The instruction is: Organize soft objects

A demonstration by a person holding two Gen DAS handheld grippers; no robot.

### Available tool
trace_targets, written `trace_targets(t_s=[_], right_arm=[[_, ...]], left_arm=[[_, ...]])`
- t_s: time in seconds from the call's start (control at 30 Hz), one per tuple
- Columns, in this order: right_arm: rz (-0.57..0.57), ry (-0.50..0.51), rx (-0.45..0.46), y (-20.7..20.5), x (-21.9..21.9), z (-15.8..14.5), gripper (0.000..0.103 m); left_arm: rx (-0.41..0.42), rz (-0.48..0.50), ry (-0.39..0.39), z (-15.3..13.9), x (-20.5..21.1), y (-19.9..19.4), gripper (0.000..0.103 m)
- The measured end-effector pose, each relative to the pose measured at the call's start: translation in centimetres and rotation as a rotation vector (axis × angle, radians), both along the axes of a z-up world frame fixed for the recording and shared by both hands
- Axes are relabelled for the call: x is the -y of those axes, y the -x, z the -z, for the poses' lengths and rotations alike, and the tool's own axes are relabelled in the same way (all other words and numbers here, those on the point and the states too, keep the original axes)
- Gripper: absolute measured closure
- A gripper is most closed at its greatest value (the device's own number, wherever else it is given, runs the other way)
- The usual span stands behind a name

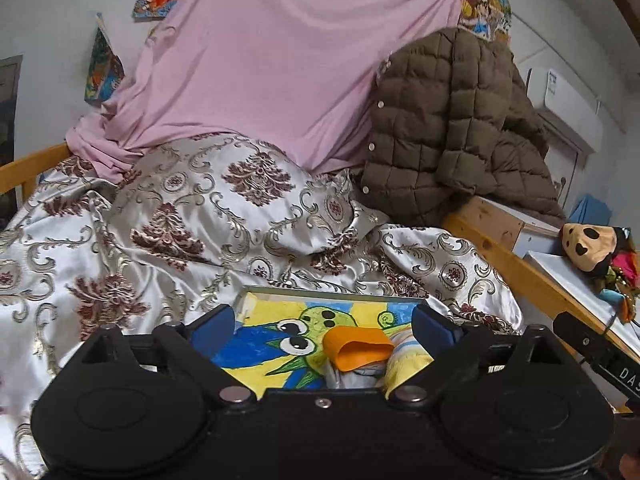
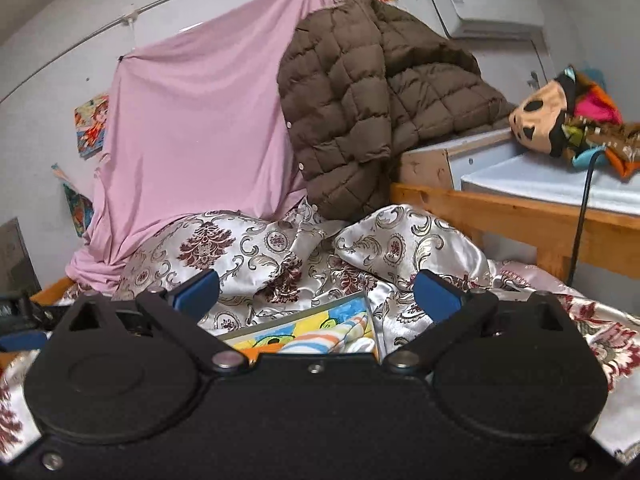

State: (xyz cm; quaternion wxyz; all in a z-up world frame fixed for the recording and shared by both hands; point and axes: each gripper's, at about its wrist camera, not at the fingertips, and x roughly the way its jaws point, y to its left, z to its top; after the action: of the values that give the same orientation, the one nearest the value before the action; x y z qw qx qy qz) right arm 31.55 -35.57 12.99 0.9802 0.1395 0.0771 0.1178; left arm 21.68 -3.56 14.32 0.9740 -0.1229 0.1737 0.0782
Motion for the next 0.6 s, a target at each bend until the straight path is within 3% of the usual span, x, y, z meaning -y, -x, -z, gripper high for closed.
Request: trace_targets(t_s=[0.3, 0.6], right_arm=[[0.032, 0.048, 0.123, 8.0, -2.8, 0.0, 0.001], [0.011, 0.124, 0.18, 15.3, -6.4, 1.7, 0.001]], left_arm=[[0.03, 0.01, 0.01, 1.1, -2.1, 5.9, 0.002], [0.059, 0.03, -0.043, 3.1, -3.2, 11.0, 0.001]])
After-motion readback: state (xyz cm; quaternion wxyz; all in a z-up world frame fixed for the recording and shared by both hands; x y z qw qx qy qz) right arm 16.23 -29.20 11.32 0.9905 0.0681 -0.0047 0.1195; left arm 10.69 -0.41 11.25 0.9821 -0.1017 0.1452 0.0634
